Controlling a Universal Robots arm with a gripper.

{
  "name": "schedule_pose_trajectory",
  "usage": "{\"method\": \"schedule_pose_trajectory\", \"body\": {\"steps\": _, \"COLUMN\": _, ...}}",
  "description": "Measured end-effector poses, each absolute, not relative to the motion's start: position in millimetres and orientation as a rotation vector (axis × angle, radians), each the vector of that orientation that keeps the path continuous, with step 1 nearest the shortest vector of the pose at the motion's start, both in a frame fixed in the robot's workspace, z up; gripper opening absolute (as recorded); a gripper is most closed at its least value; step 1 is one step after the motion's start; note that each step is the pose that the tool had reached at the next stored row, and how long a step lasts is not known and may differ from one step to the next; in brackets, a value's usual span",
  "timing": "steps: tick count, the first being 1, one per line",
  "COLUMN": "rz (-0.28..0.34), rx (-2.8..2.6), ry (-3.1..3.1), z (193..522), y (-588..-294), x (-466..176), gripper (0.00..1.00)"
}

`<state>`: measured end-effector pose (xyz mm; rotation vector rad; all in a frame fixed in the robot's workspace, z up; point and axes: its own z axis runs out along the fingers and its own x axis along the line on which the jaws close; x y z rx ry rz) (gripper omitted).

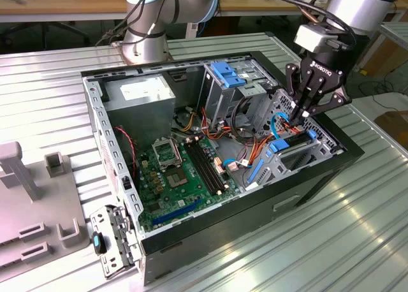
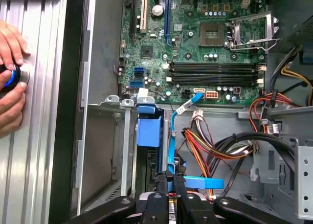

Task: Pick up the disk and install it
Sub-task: 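Insert the second disk wire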

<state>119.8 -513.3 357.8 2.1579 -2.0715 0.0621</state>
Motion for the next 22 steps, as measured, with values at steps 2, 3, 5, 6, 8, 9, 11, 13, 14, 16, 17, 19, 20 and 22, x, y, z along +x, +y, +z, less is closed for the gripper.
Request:
{"method": "schedule_pose_trajectory", "body": {"steps": 2, "rz": 0.058, "rx": 2.17, "ry": -2.077, "z": 358, "y": -517, "x": 119, "gripper": 0.16}}
{"method": "schedule_pose_trajectory", "body": {"steps": 3, "rz": 0.057, "rx": 2.173, "ry": -2.077, "z": 358, "y": -519, "x": 119, "gripper": 0.16}}
{"method": "schedule_pose_trajectory", "body": {"steps": 5, "rz": 0.054, "rx": 2.179, "ry": -2.077, "z": 357, "y": -523, "x": 118, "gripper": 0.16}}
{"method": "schedule_pose_trajectory", "body": {"steps": 6, "rz": 0.054, "rx": 2.182, "ry": -2.076, "z": 357, "y": -526, "x": 117, "gripper": 0.16}}
{"method": "schedule_pose_trajectory", "body": {"steps": 8, "rz": 0.055, "rx": 2.184, "ry": -2.076, "z": 357, "y": -528, "x": 117, "gripper": 0.16}}
{"method": "schedule_pose_trajectory", "body": {"steps": 9, "rz": 0.055, "rx": 2.185, "ry": -2.076, "z": 357, "y": -530, "x": 116, "gripper": 0.16}}
{"method": "schedule_pose_trajectory", "body": {"steps": 11, "rz": 0.055, "rx": 2.189, "ry": -2.078, "z": 357, "y": -533, "x": 115, "gripper": 0.16}}
{"method": "schedule_pose_trajectory", "body": {"steps": 13, "rz": 0.061, "rx": 2.195, "ry": -2.084, "z": 355, "y": -533, "x": 114, "gripper": 0.16}}
{"method": "schedule_pose_trajectory", "body": {"steps": 14, "rz": 0.068, "rx": 2.197, "ry": -2.087, "z": 355, "y": -533, "x": 114, "gripper": 0.16}}
{"method": "schedule_pose_trajectory", "body": {"steps": 16, "rz": 0.079, "rx": 2.201, "ry": -2.093, "z": 354, "y": -533, "x": 113, "gripper": 0.16}}
{"method": "schedule_pose_trajectory", "body": {"steps": 17, "rz": 0.082, "rx": 2.202, "ry": -2.094, "z": 353, "y": -533, "x": 112, "gripper": 0.16}}
{"method": "schedule_pose_trajectory", "body": {"steps": 19, "rz": 0.085, "rx": 2.203, "ry": -2.096, "z": 353, "y": -533, "x": 109, "gripper": 0.16}}
{"method": "schedule_pose_trajectory", "body": {"steps": 20, "rz": 0.085, "rx": 2.202, "ry": -2.097, "z": 353, "y": -533, "x": 108, "gripper": 0.16}}
{"method": "schedule_pose_trajectory", "body": {"steps": 22, "rz": 0.085, "rx": 2.193, "ry": -2.106, "z": 353, "y": -533, "x": 108, "gripper": 0.16}}
